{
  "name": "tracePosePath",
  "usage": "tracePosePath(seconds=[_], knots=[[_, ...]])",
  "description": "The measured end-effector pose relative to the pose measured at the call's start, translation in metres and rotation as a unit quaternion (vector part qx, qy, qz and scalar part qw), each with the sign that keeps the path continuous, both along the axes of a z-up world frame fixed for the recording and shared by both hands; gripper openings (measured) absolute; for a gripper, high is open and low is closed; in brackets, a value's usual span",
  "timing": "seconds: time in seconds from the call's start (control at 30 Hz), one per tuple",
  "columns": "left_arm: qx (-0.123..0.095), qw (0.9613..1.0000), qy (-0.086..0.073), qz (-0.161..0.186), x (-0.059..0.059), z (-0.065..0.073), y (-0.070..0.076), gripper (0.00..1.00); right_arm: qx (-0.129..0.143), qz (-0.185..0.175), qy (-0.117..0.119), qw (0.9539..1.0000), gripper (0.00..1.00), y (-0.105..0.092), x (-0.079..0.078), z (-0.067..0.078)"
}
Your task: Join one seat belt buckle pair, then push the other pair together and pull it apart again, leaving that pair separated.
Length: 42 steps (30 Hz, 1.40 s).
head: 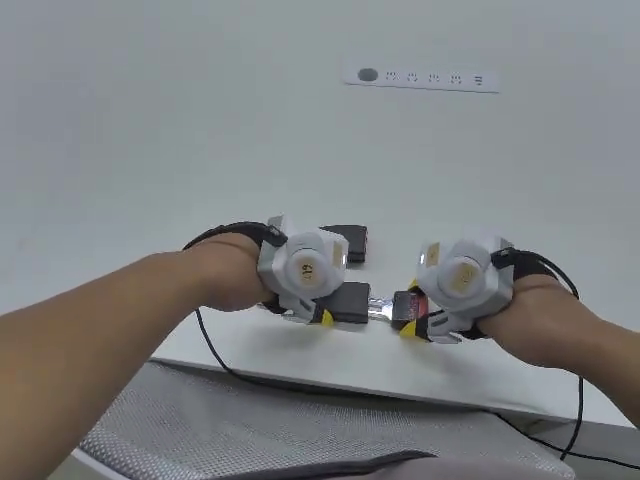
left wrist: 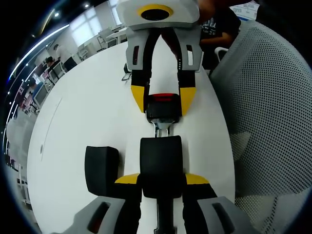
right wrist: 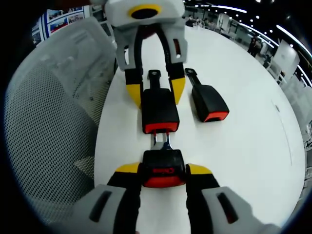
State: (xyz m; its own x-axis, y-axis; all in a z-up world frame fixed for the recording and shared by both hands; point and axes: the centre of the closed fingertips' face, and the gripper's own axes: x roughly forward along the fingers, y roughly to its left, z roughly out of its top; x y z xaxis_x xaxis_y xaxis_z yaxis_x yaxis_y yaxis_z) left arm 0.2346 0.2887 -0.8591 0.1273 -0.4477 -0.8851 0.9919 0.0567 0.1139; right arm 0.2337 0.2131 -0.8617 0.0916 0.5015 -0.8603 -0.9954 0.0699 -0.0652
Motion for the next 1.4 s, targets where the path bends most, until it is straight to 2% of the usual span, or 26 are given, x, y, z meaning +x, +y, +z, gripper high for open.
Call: tracePosePath(seconds=[0.1,0.23,0.4,0.8,0.97,1.07,1.1,1.13,1.4], knots=[[0.003,1.0,0.001,0.001,0.0,0.0,0.0,0.33,-0.002,0.009,-0.003,1.0,0.35,0.002,0.0,-0.001],[0.013,0.9998,-0.011,-0.01,-0.002,0.0,-0.002,0.32,-0.002,0.017,-0.004,0.9998,0.34,0.002,0.0,-0.001],[0.005,1.0,-0.005,-0.005,0.001,0.0,0.0,0.32,0.004,0.014,-0.002,0.9999,0.33,0.005,0.001,-0.001],[-0.003,1.0,-0.002,-0.002,0.001,0.0,-0.001,0.32,0.01,0.014,-0.006,0.9998,0.33,0.012,0.002,0.0],[-0.004,1.0,-0.002,-0.001,0.001,0.0,-0.002,0.32,0.013,0.01,-0.007,0.9998,0.33,0.022,0.001,0.0],[-0.006,1.0,-0.004,0.0,0.001,0.0,-0.002,0.32,0.015,0.008,-0.006,0.9998,0.33,0.023,0.001,0.0],[-0.007,1.0,-0.005,0.002,0.002,0.0,-0.001,0.32,0.001,-0.002,-0.011,0.9999,0.33,0.017,0.004,0.001],[-0.009,1.0,-0.003,0.004,0.002,0.001,-0.001,0.32,0.013,0.006,-0.01,0.9998,0.33,0.021,0.003,0.001],[-0.006,0.9999,-0.004,0.007,0.002,0.001,-0.001,0.32,0.014,0.003,-0.009,0.9999,0.33,0.022,0.003,0.002]])
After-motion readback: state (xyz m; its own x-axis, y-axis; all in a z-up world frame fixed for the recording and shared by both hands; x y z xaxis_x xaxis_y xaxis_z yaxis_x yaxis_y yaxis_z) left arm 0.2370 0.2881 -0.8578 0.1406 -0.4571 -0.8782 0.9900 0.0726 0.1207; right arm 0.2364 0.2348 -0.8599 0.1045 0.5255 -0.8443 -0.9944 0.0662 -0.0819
